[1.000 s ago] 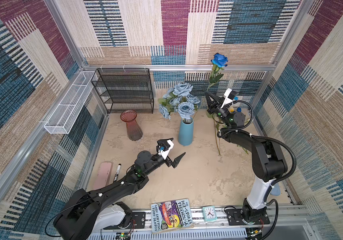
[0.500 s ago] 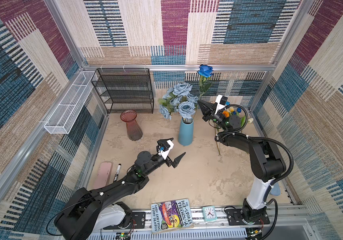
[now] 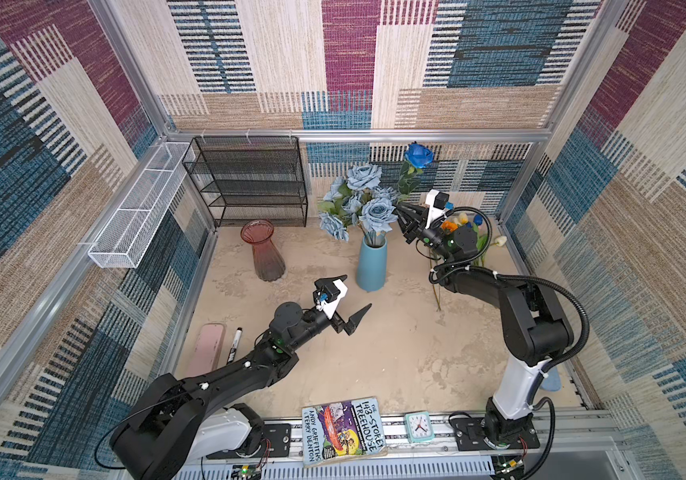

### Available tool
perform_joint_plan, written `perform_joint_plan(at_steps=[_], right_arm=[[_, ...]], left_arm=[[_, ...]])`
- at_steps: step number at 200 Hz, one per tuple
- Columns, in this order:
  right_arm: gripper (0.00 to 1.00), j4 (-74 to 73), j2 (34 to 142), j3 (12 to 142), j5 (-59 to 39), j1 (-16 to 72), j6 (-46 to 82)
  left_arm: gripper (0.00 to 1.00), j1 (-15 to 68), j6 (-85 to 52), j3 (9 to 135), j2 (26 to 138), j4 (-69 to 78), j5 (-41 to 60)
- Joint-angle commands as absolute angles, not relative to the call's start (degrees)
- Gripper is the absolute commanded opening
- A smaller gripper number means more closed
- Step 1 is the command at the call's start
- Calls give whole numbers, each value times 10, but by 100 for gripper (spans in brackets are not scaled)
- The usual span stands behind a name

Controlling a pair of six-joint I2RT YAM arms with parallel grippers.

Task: Arrange the flowers into the vase
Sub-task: 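Open the right gripper to release the blue rose and withdraw, then lower the right gripper onto the cream flower's stem and grasp it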

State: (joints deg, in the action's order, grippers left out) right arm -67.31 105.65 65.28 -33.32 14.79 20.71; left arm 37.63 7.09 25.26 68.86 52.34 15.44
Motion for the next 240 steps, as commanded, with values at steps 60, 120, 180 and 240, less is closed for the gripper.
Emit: perform_joint_plan(at_steps=[60, 120, 180, 240], right_arm=[[66, -597, 989, 614, -274, 149, 169], [83, -550, 922, 546, -243, 149, 131], [90, -486, 856, 495, -207, 149, 129], [73, -365, 777, 421, -89, 125, 161]], left_arm=[[100, 376, 82, 258, 680, 536, 165], [100, 376, 83, 259, 675, 526, 166], [100, 376, 83, 267, 678, 522, 173], [100, 376, 89, 266, 669, 512, 195]])
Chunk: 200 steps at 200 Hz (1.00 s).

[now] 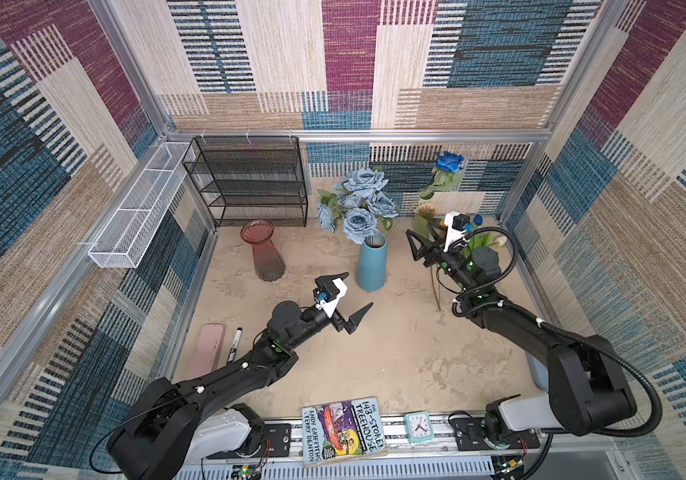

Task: Arrange the flowers into the vase
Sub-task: 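Lower the right gripper onto the cream flower's stem and grasp it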

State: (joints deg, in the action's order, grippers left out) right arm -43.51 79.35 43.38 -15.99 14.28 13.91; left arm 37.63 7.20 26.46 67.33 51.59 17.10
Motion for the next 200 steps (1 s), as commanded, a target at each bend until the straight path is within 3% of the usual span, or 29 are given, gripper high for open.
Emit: perform_joint_plan(at_steps=[1, 29, 65, 126, 200], right_arm=[[72, -361, 777, 421, -87, 124, 163], [48, -265, 823, 449, -103, 64, 182], [31, -79, 959, 599, -100, 50, 113], [29, 113, 1151, 818, -68, 50, 89], [30, 172, 1213, 858, -29, 51, 85]], left_arm=[[100, 376, 90, 265, 670, 512, 196], [100, 376, 93, 253, 674, 516, 192], [100, 376, 91, 250, 681, 514, 199], [100, 376, 91, 243, 679, 518, 194], [100, 376, 94, 252, 684, 508, 192]])
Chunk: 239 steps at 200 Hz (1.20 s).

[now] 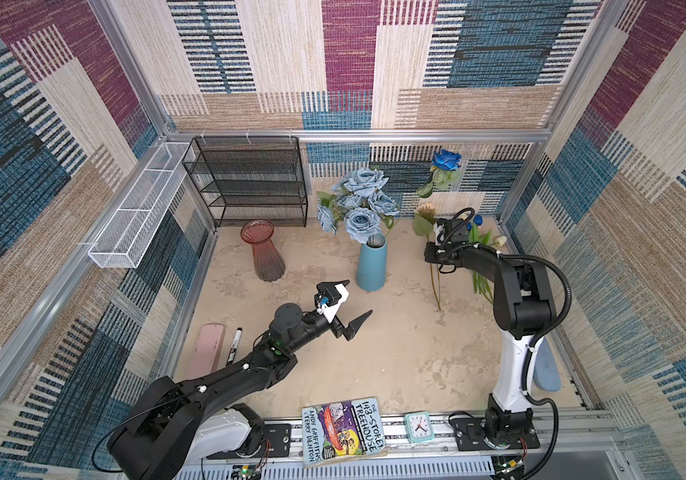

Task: Arrange the flowers into the vase
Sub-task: 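Lower the right gripper onto the cream flower's stem and grasp it, then lift the cream flower upright with the right gripper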

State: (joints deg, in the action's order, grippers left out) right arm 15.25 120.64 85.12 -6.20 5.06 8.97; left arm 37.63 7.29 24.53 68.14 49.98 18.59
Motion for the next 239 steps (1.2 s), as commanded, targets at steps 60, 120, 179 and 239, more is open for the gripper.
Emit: perform_joint_plan(at_steps=[60, 120, 179, 239], right_arm=[[31, 183, 1248, 878, -6, 53, 88], [9, 171, 1263, 876, -11, 75, 77], [1, 115, 1188, 805, -98, 87, 86], [0, 39, 1097, 724, -187, 86, 150]], left_arm=[[100, 376, 92, 254, 693, 516, 193], [100, 376, 92, 252, 689, 518, 185], [100, 376, 90, 255, 686, 513, 183], [100, 376, 85, 251, 678, 516, 184]])
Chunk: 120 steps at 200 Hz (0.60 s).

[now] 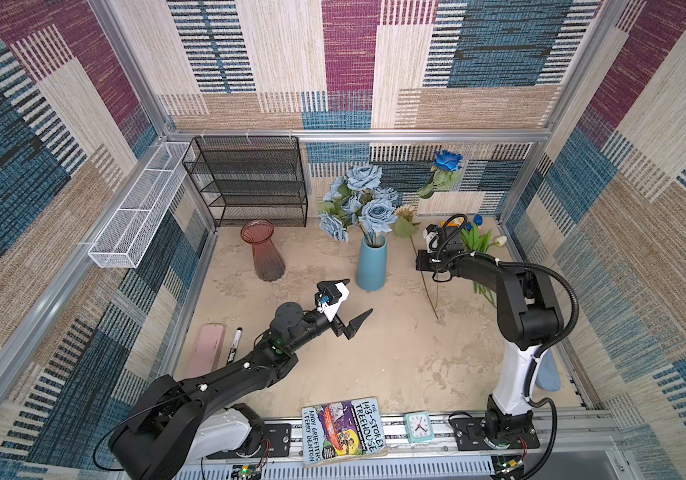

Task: Arrange the flowers into the vase
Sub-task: 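Lift the cream flower upright with the right gripper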

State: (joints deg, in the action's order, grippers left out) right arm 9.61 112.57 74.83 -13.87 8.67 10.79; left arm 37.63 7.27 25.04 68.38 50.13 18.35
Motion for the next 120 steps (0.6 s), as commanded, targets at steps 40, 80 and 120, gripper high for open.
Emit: perform_joint_plan(at_steps=[40, 80, 120], right_arm=[[0, -36, 1040, 655, -207, 69, 199], [0, -150, 907, 538, -174, 38, 266], [0, -211, 752, 444, -85, 20, 320]], left_arm=[[100, 376, 82, 245, 665, 517, 184], [100, 376, 87, 243, 639, 499, 183], [100, 377, 84, 243, 624, 494, 184]])
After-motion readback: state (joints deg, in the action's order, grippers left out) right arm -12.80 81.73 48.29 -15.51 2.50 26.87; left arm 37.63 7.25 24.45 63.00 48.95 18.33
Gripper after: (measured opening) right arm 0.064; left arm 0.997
